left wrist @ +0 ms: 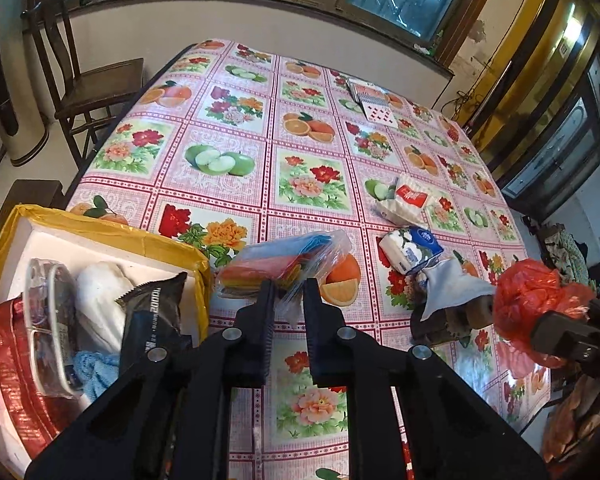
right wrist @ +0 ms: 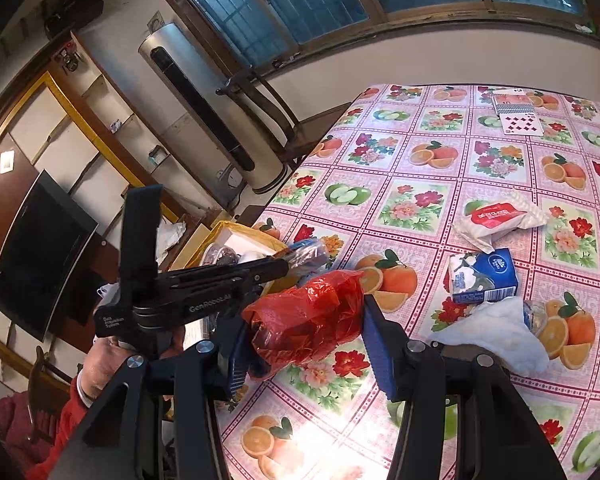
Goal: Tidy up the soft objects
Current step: 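Drop sponge pack into the box with left tool while right tool drops red bag there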
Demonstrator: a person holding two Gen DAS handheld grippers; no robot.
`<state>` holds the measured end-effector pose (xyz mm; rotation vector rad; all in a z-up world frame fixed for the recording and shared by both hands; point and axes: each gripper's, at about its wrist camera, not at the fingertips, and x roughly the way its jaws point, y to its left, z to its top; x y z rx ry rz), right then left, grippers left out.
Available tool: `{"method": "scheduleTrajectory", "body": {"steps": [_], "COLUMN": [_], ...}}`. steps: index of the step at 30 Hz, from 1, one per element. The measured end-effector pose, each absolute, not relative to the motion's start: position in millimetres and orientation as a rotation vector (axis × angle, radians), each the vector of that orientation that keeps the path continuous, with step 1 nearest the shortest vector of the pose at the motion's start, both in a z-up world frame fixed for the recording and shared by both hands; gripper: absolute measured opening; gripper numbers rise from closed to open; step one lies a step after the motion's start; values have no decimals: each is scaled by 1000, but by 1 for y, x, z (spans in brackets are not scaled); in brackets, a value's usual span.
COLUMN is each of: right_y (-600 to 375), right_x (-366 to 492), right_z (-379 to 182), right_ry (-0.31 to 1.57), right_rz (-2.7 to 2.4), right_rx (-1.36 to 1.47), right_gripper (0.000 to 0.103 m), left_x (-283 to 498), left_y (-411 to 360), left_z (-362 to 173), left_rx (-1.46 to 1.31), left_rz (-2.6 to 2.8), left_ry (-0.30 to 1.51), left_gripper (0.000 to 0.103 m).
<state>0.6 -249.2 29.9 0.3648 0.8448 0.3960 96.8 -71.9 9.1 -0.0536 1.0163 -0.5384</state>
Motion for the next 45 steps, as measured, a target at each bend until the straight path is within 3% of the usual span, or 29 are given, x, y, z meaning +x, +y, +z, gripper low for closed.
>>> {"method": "scheduleTrajectory", "body": {"steps": [9,22,30,32,34,36,40,45], "right_y": [-190,-31,-39,-47,-58,-72,-102,-147], "right_x": [16,78,59,47,30,13,-18,-55], "right_z": [39,-26,-39,-30,-21,-13,0,4], "right_ry": [843,920,967,939,904,871,812,764], "right_rz": [497,564,590,574,588,610,610,563], "right_rx": [342,279,313,284,288,314,329,348], "right_gripper": [52,52,74,74,75,78,85,90], "left_x": [66,20,8,1,-9,-20,-29,-40], "left_y": [22,104,122,124,126,126,103,57], "left_z": [58,4,-33,-34,-29,-21,-14,-15], "left_rx": [-98,-81,-217,-252,-266,-265,-212,-117], "left_rz": [-468,-267,-250,-257,-241,-214,-239,-202], "left_ry": [884,853,897,891,854,810,807,791], "left_gripper": [12,12,15,23,49,58,70,74]}}
